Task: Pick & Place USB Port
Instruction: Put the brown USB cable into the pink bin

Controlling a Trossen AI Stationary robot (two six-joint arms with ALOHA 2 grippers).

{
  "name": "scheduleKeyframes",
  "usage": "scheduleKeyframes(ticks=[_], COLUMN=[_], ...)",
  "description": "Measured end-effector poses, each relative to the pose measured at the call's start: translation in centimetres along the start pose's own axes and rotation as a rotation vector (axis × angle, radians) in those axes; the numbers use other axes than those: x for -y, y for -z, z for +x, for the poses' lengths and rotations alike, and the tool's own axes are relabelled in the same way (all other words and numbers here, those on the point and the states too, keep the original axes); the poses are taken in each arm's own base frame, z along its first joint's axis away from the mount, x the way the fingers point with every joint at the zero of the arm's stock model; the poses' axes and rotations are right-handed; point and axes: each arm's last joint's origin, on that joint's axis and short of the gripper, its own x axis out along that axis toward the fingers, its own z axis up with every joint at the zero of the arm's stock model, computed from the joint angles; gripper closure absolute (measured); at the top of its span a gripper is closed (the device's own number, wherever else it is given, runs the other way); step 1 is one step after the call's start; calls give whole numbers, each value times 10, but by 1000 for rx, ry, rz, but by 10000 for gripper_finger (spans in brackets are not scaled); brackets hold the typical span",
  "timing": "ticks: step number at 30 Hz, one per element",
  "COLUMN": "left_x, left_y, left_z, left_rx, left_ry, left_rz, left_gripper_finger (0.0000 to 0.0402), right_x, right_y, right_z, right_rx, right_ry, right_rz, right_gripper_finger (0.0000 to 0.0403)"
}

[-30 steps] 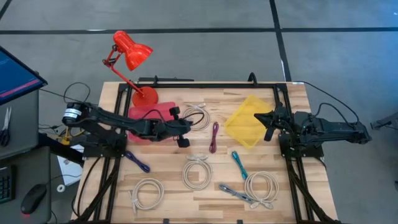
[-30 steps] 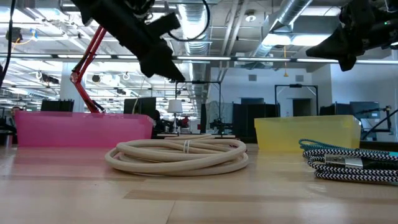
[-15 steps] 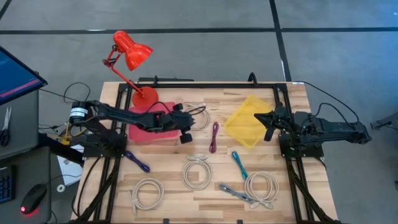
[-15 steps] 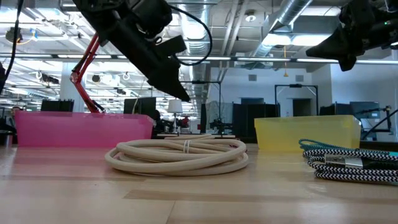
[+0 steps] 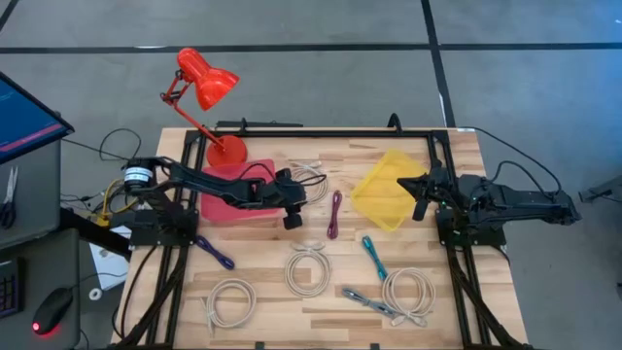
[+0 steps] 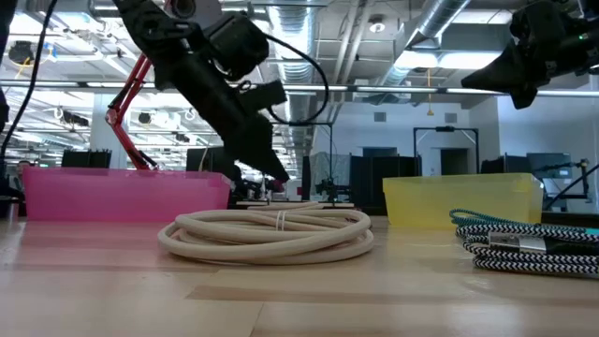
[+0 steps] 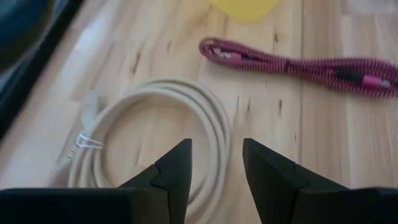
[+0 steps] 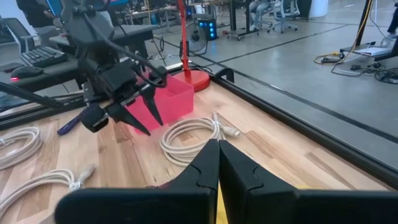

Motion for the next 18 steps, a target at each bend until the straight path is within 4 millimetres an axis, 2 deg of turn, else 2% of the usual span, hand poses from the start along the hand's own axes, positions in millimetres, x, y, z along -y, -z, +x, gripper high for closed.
scheduleKeyframes(ticks=[4, 7, 13, 18], left_x=[0, -2, -16, -24], left_y=[-2, -17, -41, -46], left_z=[7, 9, 5, 2], left_rx=[-10, 13, -80, -130], left_ry=[-1, -7, -7, 16], left_rz=[-26, -26, 3, -12], left_gripper_finger=[257, 258, 266, 261], right_x=[1, 3, 5, 5], right_y=[0, 0, 0, 0], right_z=[0, 1, 1, 1], right_rx=[0, 1, 3, 3], right_ry=[16, 31, 50, 50], right_rz=[2, 6, 11, 11], right_gripper_finger=[403, 403, 403, 403])
